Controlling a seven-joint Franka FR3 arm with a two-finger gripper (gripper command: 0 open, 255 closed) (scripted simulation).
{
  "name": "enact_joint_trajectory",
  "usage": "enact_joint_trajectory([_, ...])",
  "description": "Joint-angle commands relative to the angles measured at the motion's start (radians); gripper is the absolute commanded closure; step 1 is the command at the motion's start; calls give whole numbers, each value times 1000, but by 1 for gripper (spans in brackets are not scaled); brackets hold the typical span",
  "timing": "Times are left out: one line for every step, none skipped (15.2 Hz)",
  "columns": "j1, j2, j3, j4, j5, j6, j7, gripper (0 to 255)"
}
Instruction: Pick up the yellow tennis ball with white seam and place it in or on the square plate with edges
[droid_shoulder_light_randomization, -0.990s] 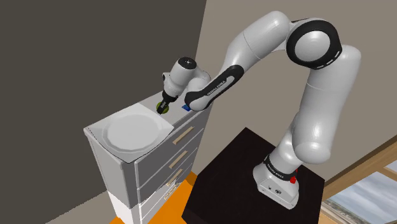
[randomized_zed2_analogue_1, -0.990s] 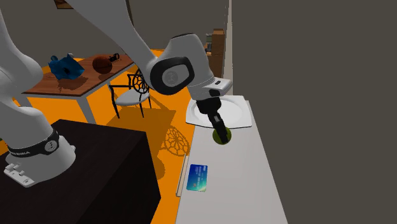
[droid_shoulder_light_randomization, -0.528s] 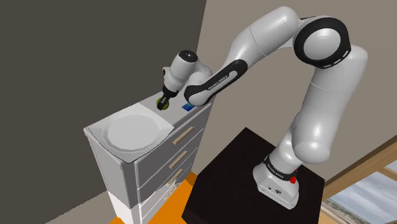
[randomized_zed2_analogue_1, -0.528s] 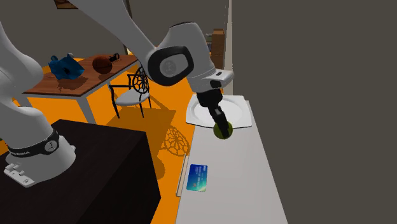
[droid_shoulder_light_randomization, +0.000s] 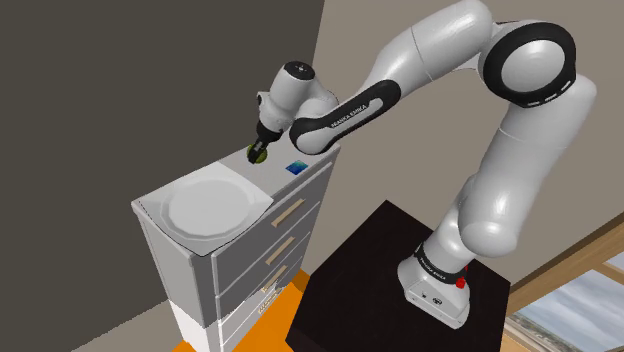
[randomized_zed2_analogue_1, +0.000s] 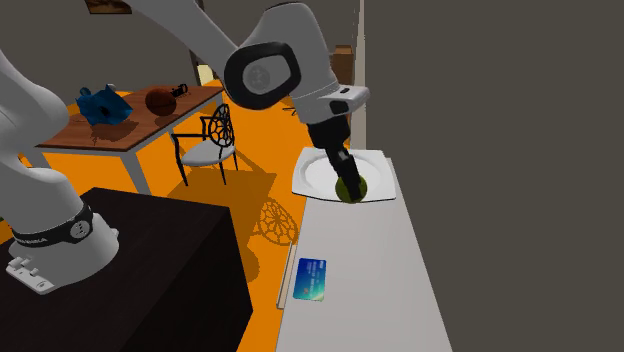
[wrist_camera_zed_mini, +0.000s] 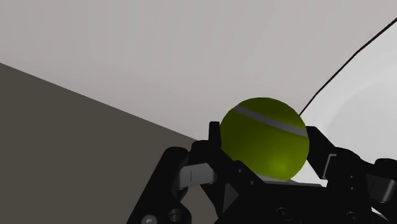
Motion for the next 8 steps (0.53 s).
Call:
enact_joint_trajectory([-4,-17,7,8,19,-25,-18,255])
enact_joint_trajectory([-5,-26,10,11,28,-36,-26,255])
enact_joint_trajectory([-6,-35,12,14,36,-48,-34,255])
enact_joint_trajectory([-7,-44,15,17,45,-59,-41,255])
enact_joint_trajectory([-8,-53,17,21,53,-71,-49,255])
enact_joint_trajectory([-8,-56,17,23,56,-76,-52,255])
enact_joint_trajectory([8,-52,24,31,41,-85,-19,255])
enact_joint_trajectory([24,-47,31,40,27,-95,14,255])
